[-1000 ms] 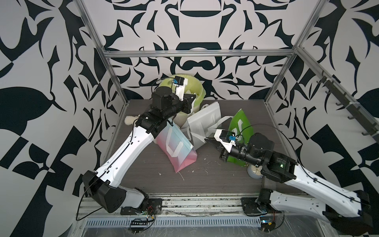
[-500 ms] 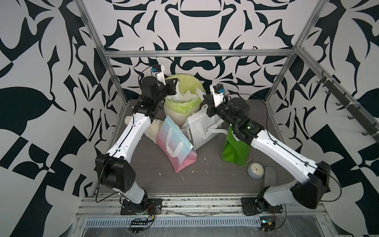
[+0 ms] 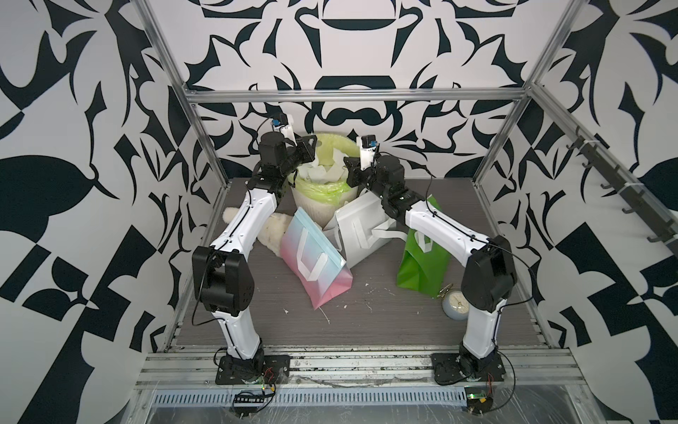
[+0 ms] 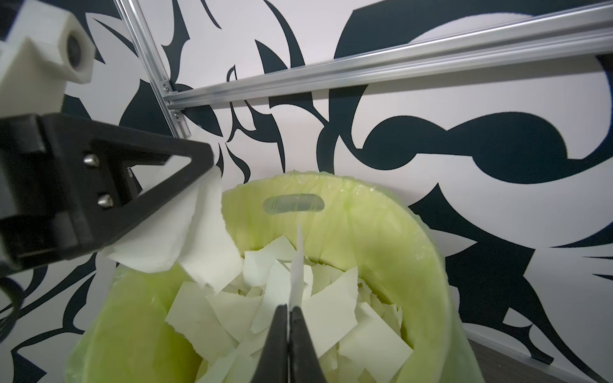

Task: Shred takeout receipts and throw away
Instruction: Place the takeout receipt in the trash bin.

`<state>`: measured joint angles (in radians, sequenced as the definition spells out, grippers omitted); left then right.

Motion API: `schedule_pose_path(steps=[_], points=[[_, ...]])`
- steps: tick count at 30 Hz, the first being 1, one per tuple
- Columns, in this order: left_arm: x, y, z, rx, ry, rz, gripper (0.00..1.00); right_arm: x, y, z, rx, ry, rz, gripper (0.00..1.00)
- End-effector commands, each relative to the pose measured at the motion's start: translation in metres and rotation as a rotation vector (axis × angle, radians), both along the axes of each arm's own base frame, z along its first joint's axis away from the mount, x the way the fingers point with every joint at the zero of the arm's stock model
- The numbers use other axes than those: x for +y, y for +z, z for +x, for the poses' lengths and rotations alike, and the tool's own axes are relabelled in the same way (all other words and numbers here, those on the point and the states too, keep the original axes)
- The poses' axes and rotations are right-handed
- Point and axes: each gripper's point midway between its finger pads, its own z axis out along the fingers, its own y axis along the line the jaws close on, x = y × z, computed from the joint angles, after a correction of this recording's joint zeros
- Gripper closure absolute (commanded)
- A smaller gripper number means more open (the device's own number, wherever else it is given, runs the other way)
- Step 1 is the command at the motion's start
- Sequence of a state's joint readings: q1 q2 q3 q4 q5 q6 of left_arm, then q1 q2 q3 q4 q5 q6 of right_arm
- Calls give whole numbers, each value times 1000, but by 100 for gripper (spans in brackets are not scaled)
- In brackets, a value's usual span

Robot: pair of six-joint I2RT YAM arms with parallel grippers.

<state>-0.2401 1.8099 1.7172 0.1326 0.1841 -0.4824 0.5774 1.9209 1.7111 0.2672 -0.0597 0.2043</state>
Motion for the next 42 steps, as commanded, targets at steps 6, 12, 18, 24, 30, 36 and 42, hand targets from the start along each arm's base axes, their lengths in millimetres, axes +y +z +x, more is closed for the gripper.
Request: schedule_pose_path(steps=[6, 12, 18, 24, 30, 36, 42], points=[[14, 14, 8, 2, 65, 27, 30, -8, 61, -11, -63, 7, 99, 61], [14, 20, 0, -1, 54, 27, 30, -14, 74, -22, -59, 15, 123, 59], [-7, 27, -7, 10, -78, 16, 100, -31, 93, -48, -79, 11, 136, 60], [-11, 7, -2, 47, -104, 122, 54, -66, 105, -92, -119, -20, 111, 59], [-5, 9, -15, 84, -93, 165, 36, -116, 109, -148, -154, -88, 60, 59], [7, 65, -75, -53, -73, 86, 26, -183, 109, -203, -225, -250, 11, 56], [66, 97, -172, -216, 153, 59, 1, -277, 102, -261, -310, -558, 55, 48]])
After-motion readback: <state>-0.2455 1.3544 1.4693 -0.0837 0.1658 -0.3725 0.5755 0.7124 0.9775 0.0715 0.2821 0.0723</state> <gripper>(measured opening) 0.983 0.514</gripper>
